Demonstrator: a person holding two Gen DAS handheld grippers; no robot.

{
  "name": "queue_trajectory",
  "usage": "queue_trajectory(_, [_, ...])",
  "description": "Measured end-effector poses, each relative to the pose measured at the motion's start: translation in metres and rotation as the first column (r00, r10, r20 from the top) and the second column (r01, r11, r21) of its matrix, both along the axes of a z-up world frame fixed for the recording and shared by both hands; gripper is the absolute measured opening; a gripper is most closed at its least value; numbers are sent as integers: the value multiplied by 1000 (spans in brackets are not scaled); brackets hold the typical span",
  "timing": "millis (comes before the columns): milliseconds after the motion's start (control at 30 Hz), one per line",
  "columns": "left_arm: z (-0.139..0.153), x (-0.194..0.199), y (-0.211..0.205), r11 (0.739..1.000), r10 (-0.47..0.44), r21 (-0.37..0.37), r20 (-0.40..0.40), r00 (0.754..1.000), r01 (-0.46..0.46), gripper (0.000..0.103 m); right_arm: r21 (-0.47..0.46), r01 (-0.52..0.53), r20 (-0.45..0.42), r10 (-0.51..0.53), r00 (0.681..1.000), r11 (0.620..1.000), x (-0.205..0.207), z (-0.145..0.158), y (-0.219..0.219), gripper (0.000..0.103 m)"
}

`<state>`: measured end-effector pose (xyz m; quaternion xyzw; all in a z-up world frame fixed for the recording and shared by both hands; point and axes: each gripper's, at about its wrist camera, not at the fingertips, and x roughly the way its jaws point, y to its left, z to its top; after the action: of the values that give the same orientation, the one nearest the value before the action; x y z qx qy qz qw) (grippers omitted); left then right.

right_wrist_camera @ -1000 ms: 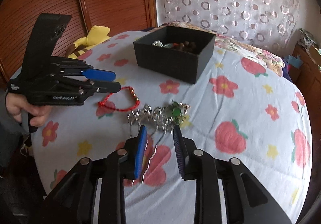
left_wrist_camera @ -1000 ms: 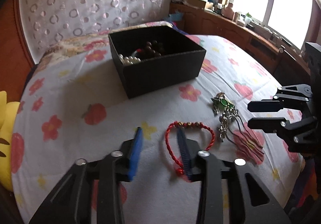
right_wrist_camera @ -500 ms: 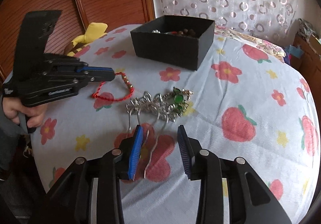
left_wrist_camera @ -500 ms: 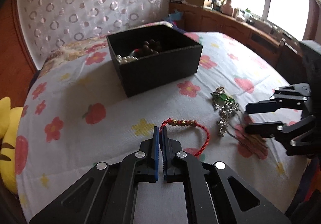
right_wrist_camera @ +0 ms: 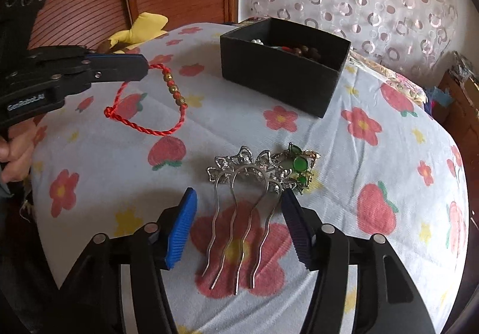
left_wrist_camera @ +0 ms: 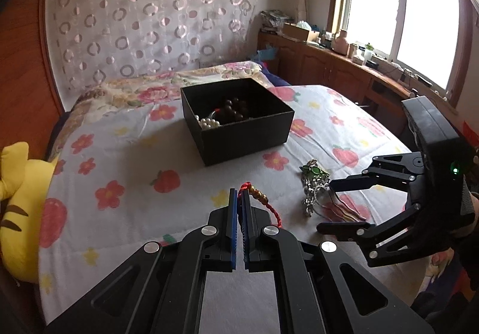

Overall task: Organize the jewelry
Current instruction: 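Grasp the red bead bracelet with left gripper while right gripper grasps silver hairpin comb, then carry the red bracelet and silver hairpin comb into the black box with both grippers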

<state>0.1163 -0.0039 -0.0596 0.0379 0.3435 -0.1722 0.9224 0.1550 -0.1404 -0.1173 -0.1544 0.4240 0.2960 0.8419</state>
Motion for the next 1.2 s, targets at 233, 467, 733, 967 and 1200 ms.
queue_trajectory(233, [2,-3,-1,1000,3,2,8,1000,-3,2,0,0,13,0,1000,1000,-4,2,-1,47])
queue_trajectory(467, [1,-4,2,1000,10,0,9,1000,-10,2,10,4,29,-5,1000,1000,-6,6,-5,47])
queue_trajectory(733, [16,-1,2,1000,16,-5,48,999,-16,2,33,-1,83,-1,997,999,-10,28,-13,47])
queue_trajectory(967, [41,21,-5,1000,10,-10,88,996,-9,2,53,4,136,-12,991,999,-2,52,-21,47])
queue_trajectory(1200, [58,59,-16,999,30,15,115,993,-32,2,55,17,192,-27,981,998,22,78,-22,47])
